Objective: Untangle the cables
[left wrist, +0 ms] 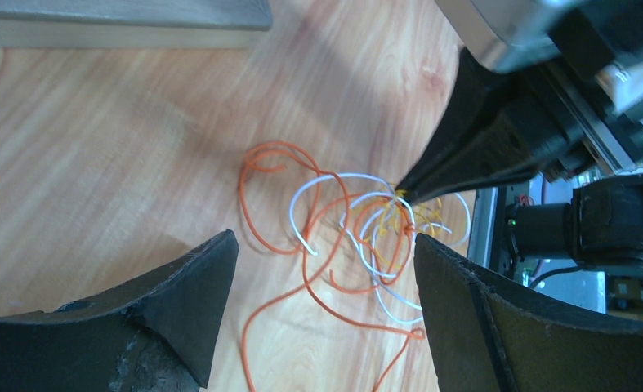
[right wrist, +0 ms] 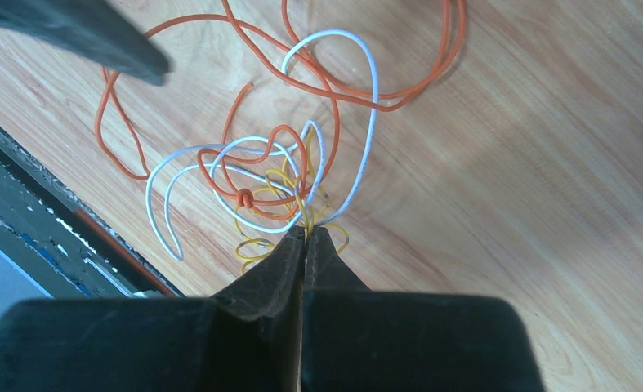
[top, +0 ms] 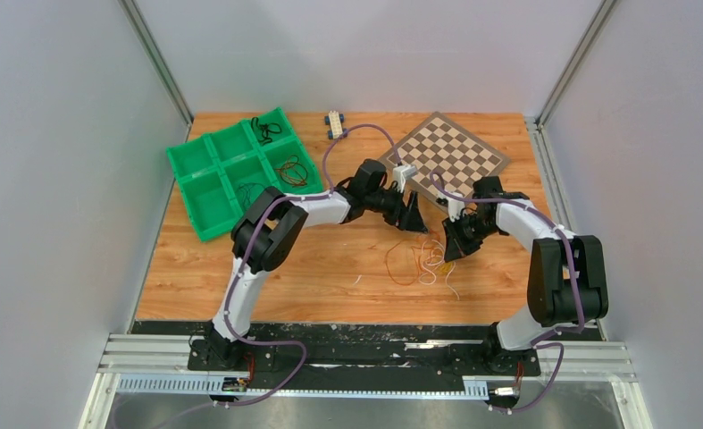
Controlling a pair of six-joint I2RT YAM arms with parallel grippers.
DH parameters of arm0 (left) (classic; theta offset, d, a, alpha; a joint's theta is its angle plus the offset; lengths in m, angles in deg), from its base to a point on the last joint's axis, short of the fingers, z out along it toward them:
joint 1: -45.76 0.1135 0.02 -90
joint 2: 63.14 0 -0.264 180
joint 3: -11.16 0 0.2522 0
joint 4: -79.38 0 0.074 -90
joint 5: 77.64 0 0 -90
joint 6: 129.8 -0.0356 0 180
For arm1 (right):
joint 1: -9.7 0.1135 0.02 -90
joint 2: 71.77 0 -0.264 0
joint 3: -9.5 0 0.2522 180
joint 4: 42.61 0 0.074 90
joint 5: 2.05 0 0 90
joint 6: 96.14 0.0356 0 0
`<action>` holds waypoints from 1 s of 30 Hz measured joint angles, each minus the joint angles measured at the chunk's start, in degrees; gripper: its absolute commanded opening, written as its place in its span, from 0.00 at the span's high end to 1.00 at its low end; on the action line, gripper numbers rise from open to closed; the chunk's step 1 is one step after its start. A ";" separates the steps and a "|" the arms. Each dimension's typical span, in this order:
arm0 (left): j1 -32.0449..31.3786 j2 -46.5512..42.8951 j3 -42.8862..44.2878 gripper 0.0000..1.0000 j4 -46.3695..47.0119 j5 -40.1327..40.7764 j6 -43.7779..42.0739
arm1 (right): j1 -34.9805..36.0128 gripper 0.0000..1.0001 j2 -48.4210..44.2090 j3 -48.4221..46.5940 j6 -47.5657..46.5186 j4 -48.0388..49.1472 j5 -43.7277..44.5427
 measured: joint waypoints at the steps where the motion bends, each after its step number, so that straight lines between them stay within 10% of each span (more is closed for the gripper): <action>1: -0.09 1.05 1.55 0.18 -1.11 0.15 -0.52 | 0.00 1.00 0.00 -0.07 0.00 -0.07 0.00; 15: -1.07 2.19 0.61 0.43 -12.63 -5.38 -4.37 | -0.37 1.00 0.46 -1.49 0.04 -0.07 -0.15; 30: -1.09 3.98 3.06 0.42 -18.05 -8.79 1.11 | -0.37 1.00 1.01 -1.86 2.21 0.02 -0.66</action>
